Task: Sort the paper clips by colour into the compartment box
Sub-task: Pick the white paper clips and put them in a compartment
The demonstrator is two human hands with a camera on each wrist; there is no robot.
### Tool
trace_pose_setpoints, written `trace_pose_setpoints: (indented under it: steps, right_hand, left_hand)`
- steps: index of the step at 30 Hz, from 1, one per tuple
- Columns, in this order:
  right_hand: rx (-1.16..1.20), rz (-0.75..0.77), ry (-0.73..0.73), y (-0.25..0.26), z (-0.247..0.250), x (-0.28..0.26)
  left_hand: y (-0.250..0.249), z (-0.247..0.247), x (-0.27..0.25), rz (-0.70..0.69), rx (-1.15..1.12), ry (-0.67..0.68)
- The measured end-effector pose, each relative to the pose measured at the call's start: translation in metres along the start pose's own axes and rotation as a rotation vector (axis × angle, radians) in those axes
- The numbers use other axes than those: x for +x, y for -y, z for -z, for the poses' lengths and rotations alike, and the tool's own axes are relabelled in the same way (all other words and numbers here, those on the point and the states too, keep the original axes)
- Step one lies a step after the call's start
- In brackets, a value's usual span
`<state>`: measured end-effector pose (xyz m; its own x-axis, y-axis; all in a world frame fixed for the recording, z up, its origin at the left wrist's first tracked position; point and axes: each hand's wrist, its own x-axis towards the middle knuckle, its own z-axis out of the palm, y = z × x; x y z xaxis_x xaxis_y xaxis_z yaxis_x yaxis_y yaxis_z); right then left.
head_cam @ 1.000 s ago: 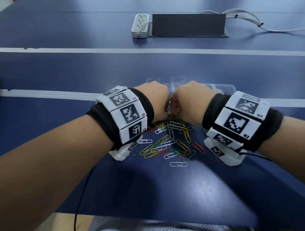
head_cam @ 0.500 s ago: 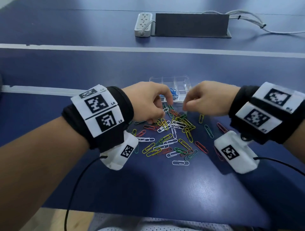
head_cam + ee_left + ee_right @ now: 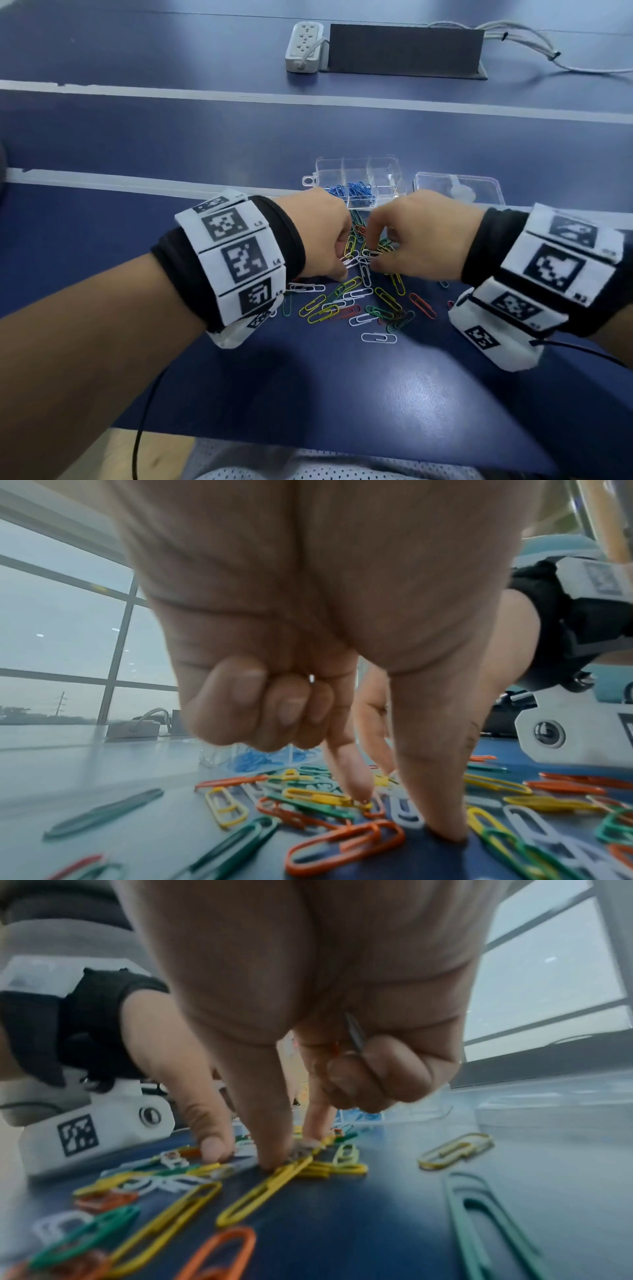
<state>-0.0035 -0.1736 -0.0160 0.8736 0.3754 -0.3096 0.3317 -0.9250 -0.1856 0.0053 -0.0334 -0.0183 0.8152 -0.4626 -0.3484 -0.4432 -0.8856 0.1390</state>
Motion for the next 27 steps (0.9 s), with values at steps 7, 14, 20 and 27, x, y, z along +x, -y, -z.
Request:
trace_pose_setpoints:
  steps: [7, 14, 20, 27]
  right_hand:
    - [0.004, -0.006, -0.008, 0.003, -0.001, 0.0]
    - [0.577, -0.181, 0.1, -0.021, 0.008, 0.013]
    - [0.67, -0.267, -0.059, -0.042, 0.03, 0.028]
    - [0.323, -0.373, -0.142, -0.034, 0.046, 0.049]
  left_hand:
    - [-0.003, 0.001, 0.0, -0.044, 0.001, -0.041]
    - [0.003, 0.004, -0.006, -0.016, -0.096, -0.079]
    - [0.005, 0.02, 0.004, 0.033, -0.167, -0.131]
    - [-0.009, 0.042, 0.04, 0.024, -0.003, -0.22]
